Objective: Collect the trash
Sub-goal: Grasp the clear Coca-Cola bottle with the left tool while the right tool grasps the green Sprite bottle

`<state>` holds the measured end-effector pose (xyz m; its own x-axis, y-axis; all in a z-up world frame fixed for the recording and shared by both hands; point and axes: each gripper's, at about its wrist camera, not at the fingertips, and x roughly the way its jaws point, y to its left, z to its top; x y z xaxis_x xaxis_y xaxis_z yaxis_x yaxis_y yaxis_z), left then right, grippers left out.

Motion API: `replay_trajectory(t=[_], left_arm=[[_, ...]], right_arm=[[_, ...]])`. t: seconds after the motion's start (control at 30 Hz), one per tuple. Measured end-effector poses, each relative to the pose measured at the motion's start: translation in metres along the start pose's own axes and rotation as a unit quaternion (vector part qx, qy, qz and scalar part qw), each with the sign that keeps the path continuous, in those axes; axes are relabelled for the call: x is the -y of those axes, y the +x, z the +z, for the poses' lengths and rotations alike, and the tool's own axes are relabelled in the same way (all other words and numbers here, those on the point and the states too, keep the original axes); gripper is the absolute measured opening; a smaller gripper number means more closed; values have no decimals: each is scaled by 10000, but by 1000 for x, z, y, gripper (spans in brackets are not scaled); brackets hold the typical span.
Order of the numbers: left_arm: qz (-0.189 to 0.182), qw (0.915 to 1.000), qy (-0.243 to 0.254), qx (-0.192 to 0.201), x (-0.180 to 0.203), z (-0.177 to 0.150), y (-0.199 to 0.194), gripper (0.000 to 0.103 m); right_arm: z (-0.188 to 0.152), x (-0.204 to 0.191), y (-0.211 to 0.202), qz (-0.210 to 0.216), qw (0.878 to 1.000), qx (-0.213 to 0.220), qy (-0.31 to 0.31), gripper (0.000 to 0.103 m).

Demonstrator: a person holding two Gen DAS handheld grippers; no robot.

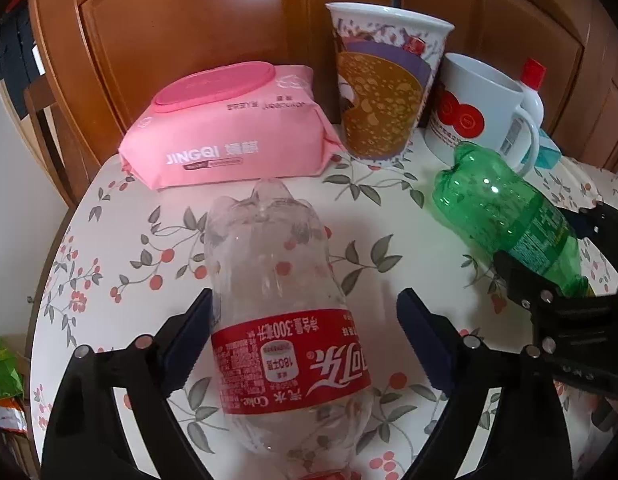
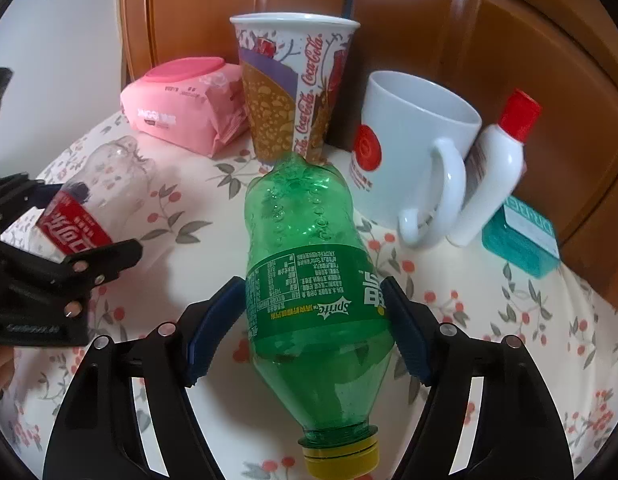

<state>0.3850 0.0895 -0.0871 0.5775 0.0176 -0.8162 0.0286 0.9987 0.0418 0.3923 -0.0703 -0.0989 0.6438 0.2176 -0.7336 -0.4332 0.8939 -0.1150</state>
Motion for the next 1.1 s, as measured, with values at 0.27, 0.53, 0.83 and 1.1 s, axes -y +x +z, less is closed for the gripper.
replay_trajectory(t=[0.27,0.53,0.83,1.1], left_arm=[[-178,9997,190,-46,8,-12,-6,73],[-417,9981,425,-162,6,-43,-27,66],[-162,9988,465,22,9,-27,-26,72],[-220,9988,434,-35,12,-14,-17,65]], right_arm=[[-50,10,-40,-50,9990,2,440,72],[-87,8,-76,-155,9975,-15,691,72],[-79,3,-72,-236,9975,-25,660,73],[-55,3,-64,-419,9983,-4,396,84]])
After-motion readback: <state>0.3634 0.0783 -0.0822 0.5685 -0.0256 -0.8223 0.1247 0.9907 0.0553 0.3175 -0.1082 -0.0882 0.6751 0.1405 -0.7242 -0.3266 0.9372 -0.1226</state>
